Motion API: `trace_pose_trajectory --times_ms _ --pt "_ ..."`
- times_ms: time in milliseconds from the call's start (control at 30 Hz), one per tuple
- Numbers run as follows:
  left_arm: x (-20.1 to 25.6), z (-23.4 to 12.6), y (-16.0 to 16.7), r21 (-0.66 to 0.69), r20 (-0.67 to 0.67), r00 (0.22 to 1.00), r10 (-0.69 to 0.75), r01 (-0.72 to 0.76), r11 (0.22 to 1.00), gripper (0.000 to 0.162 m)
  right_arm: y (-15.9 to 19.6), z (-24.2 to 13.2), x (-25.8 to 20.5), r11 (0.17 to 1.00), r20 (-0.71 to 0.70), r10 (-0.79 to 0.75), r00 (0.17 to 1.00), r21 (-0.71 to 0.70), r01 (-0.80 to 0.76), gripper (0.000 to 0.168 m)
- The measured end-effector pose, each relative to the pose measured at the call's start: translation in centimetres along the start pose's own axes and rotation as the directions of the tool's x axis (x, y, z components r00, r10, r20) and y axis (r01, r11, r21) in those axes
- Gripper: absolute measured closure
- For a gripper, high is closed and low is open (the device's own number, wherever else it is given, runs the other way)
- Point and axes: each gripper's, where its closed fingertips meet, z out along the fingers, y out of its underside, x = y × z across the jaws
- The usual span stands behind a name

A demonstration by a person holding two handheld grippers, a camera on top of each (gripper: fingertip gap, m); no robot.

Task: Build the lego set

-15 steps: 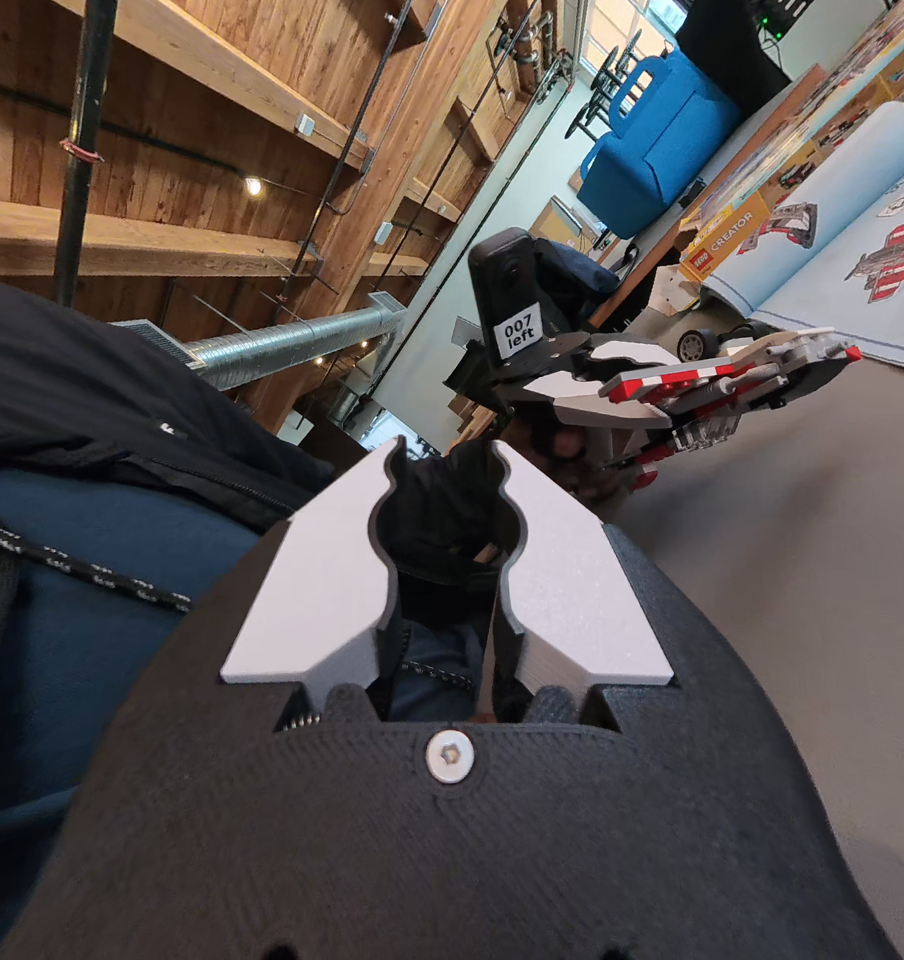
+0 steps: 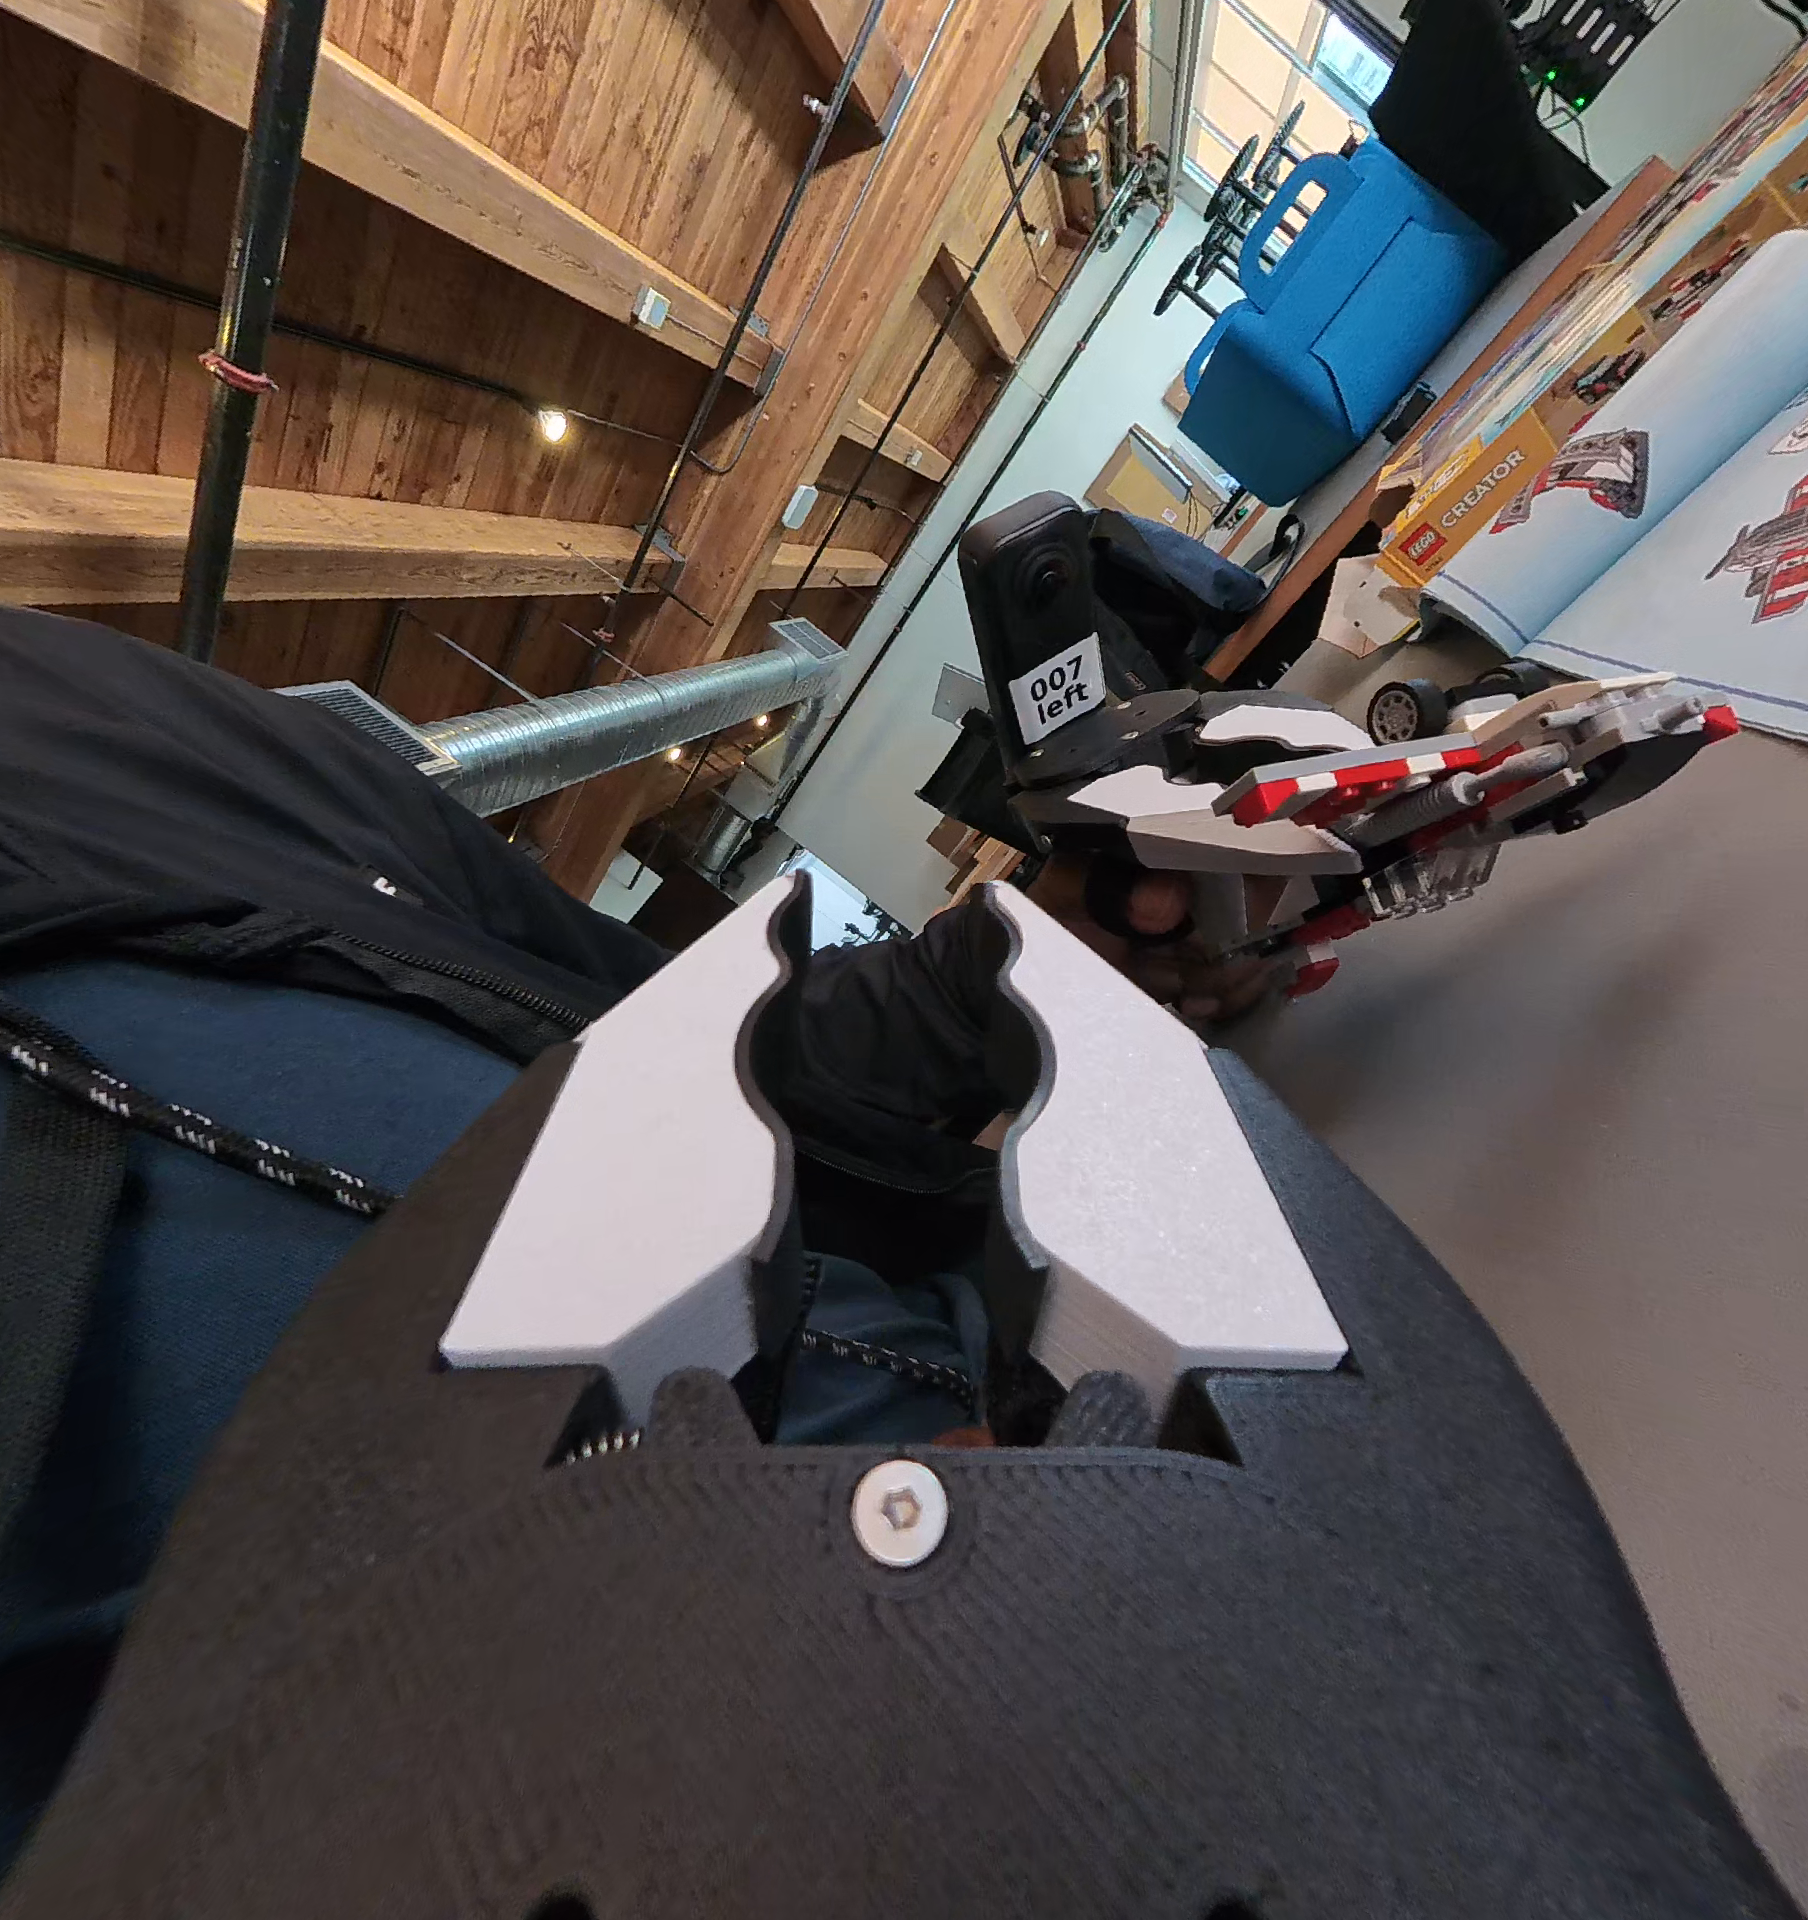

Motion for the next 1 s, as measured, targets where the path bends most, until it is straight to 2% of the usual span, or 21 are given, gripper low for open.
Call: trace_pose_trajectory --times_ms 1000 --pt "-0.03 0.13 -0.03 -0.004 0.005 1.0 0.001 -0.001 1.0 0.14 -0.03 -0.22 0.43 1.0 -0.017 0.022 1.0 0.003 -0.022 0.135"
